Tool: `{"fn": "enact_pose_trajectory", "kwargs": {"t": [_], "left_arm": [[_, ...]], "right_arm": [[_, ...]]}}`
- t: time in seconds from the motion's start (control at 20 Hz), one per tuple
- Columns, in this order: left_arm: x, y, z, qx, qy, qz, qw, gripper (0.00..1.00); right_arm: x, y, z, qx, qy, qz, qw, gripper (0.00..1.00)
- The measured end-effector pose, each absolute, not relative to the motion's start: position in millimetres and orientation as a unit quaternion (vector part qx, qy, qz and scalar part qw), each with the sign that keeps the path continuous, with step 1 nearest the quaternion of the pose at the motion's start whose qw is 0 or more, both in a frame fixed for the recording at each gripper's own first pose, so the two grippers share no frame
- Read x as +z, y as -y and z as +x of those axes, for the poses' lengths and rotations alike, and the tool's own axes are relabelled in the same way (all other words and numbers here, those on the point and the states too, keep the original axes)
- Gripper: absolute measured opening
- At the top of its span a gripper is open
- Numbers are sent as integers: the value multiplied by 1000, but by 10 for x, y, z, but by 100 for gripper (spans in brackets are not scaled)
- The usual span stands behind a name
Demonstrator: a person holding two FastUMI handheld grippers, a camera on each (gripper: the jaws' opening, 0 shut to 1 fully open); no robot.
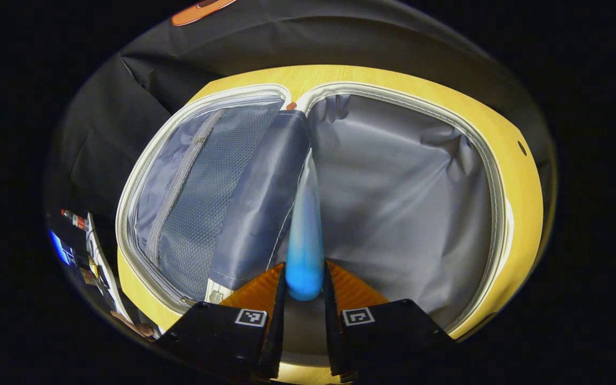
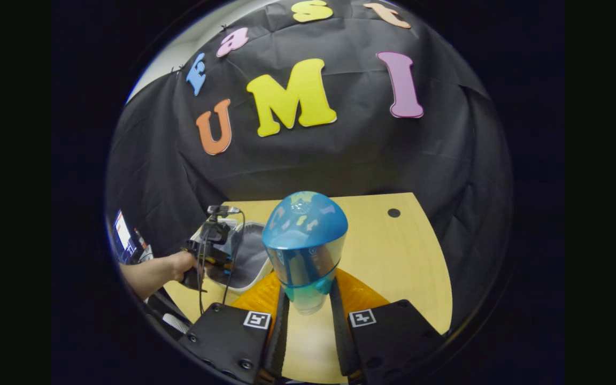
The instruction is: First open the suitcase, pack the skin care products into it, and then close the suitcase.
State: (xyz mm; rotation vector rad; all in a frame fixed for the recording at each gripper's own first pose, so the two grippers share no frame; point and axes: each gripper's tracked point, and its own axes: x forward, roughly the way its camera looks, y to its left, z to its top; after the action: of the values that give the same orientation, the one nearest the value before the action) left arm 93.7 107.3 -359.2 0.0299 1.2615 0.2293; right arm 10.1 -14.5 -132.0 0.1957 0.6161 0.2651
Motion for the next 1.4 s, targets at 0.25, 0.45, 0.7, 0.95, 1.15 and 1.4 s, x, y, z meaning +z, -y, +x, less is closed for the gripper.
{"fn": "enact_pose_trajectory", "kwargs": {"t": [0.25, 0.45, 0.7, 0.95, 1.15, 1.4], "left_arm": [[-3637, -1066, 950, 117, -604, 46, 787, 39], [-3618, -973, 953, 113, -592, 31, 797, 48], [-3450, -757, 918, 86, -547, -26, 832, 83], [-2326, -1151, 466, 100, -396, -87, 909, 96], [-1873, -1587, -371, 140, -339, -133, 921, 96], [-1849, -1670, -1209, 145, -339, -156, 916, 98]], "right_arm": [[-1295, 108, 91, 156, -303, 93, 935, 36], [-1338, 128, 52, 175, -307, 92, 931, 36], [-1374, -81, 152, 206, -310, 83, 925, 36], [-1459, -1136, 486, 286, -313, 62, 903, 36], [-2033, -2152, 796, 324, -355, 34, 876, 37], [-3051, -2886, 1014, 290, -469, 15, 834, 37]]}}
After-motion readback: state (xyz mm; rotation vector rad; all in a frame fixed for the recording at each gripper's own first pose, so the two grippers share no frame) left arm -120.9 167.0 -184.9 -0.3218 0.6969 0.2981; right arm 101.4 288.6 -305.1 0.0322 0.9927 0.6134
